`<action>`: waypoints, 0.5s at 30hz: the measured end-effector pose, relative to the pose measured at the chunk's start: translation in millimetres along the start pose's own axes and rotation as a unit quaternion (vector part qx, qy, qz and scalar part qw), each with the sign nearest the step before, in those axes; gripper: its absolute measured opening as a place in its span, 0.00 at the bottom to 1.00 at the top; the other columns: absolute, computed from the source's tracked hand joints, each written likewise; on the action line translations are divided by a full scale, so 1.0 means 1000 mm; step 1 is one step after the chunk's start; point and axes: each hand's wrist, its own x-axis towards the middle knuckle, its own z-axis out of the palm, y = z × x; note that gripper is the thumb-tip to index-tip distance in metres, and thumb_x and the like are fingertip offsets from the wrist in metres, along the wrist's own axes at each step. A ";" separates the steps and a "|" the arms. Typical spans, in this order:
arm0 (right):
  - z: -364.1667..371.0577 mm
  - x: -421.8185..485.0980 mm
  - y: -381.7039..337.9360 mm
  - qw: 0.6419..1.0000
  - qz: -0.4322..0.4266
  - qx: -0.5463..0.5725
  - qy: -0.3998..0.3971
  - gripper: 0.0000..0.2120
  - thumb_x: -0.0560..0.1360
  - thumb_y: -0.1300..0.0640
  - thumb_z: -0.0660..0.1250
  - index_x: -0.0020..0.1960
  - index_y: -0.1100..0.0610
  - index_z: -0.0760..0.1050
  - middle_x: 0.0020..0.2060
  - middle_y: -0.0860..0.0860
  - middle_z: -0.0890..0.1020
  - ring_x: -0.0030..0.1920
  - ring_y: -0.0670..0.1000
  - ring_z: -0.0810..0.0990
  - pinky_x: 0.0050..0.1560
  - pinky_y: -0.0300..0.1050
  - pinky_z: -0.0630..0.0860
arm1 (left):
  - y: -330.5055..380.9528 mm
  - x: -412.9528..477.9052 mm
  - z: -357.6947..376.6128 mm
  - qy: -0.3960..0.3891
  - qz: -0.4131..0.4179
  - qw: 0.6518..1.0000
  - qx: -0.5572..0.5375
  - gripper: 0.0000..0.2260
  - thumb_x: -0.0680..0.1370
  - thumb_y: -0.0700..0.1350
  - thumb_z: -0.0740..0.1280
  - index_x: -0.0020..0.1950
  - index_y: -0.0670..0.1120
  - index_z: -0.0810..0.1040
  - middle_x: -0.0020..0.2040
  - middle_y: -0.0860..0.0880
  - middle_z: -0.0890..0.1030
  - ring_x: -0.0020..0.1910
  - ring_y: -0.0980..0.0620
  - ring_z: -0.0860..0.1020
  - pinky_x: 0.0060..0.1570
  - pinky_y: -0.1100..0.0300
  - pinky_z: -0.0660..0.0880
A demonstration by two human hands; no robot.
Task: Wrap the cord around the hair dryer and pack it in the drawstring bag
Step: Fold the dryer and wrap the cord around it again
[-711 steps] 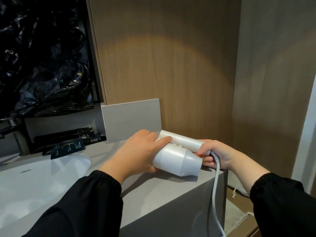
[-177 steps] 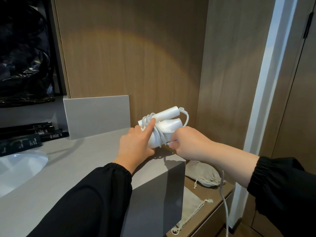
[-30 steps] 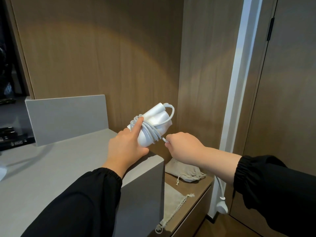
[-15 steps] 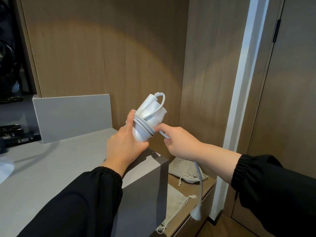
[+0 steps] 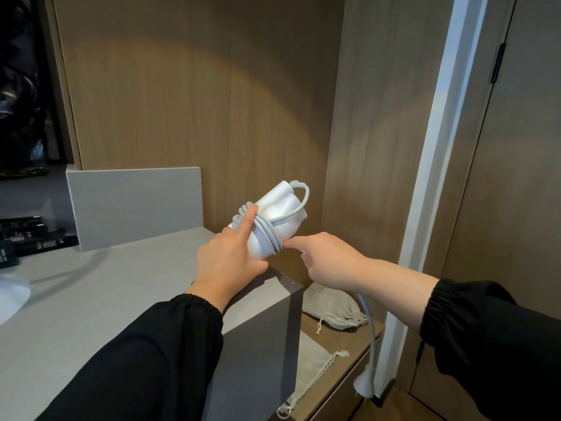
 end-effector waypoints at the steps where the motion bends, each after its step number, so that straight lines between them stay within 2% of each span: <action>1: 0.000 0.000 -0.002 1.000 -0.001 -0.005 -0.002 0.29 0.78 0.68 0.60 0.74 0.48 0.63 0.64 0.52 0.77 0.60 0.52 0.77 0.55 0.41 0.75 | 0.000 0.001 0.000 0.000 -0.008 1.000 -0.003 0.40 0.70 0.57 0.67 0.75 0.60 0.46 0.51 0.49 0.78 0.40 0.52 0.72 0.35 0.61 0.70; 3: -0.001 0.001 -0.005 1.000 -0.004 -0.014 0.005 0.30 0.78 0.68 0.61 0.75 0.47 0.62 0.65 0.51 0.76 0.61 0.52 0.77 0.55 0.41 0.75 | 0.000 0.002 -0.002 -0.002 -0.027 1.000 -0.012 0.40 0.70 0.57 0.68 0.75 0.59 0.47 0.51 0.49 0.77 0.39 0.52 0.71 0.34 0.61 0.70; 6: 0.002 0.004 -0.007 0.998 0.012 0.044 0.044 0.27 0.78 0.66 0.62 0.73 0.47 0.63 0.56 0.51 0.79 0.49 0.49 0.79 0.47 0.37 0.76 | -0.001 0.002 -0.003 0.007 -0.050 0.998 -0.029 0.40 0.70 0.56 0.68 0.74 0.58 0.47 0.49 0.48 0.77 0.37 0.49 0.72 0.34 0.59 0.69; 9: 0.004 0.008 -0.004 0.988 0.068 0.117 0.073 0.11 0.79 0.61 0.63 0.60 0.50 0.72 0.43 0.48 0.78 0.42 0.47 0.78 0.40 0.33 0.73 | -0.004 0.002 -0.005 0.007 -0.061 0.998 -0.029 0.40 0.70 0.57 0.68 0.74 0.58 0.46 0.50 0.48 0.77 0.38 0.49 0.73 0.35 0.59 0.71; 10: 0.003 0.008 -0.003 0.988 0.075 0.109 0.074 0.05 0.80 0.59 0.62 0.53 0.51 0.74 0.39 0.48 0.78 0.40 0.47 0.78 0.36 0.32 0.71 | -0.004 0.002 -0.005 0.008 -0.062 0.998 -0.028 0.40 0.70 0.58 0.68 0.74 0.58 0.46 0.50 0.48 0.77 0.38 0.49 0.73 0.35 0.59 0.72; 11: 0.003 0.008 -0.003 0.990 0.074 0.098 0.075 0.04 0.80 0.57 0.62 0.49 0.51 0.75 0.37 0.48 0.77 0.38 0.46 0.78 0.34 0.31 0.68 | -0.004 0.002 -0.005 0.010 -0.061 0.998 -0.029 0.40 0.70 0.58 0.68 0.74 0.58 0.46 0.50 0.48 0.77 0.38 0.50 0.73 0.35 0.59 0.72; 15: 0.001 0.003 -0.008 0.998 0.056 0.018 0.033 0.05 0.79 0.58 0.63 0.46 0.52 0.75 0.38 0.50 0.77 0.37 0.47 0.76 0.35 0.32 0.68 | -0.001 0.001 -0.004 0.007 -0.035 0.999 -0.032 0.41 0.71 0.57 0.69 0.74 0.58 0.44 0.53 0.50 0.77 0.40 0.53 0.73 0.34 0.61 0.70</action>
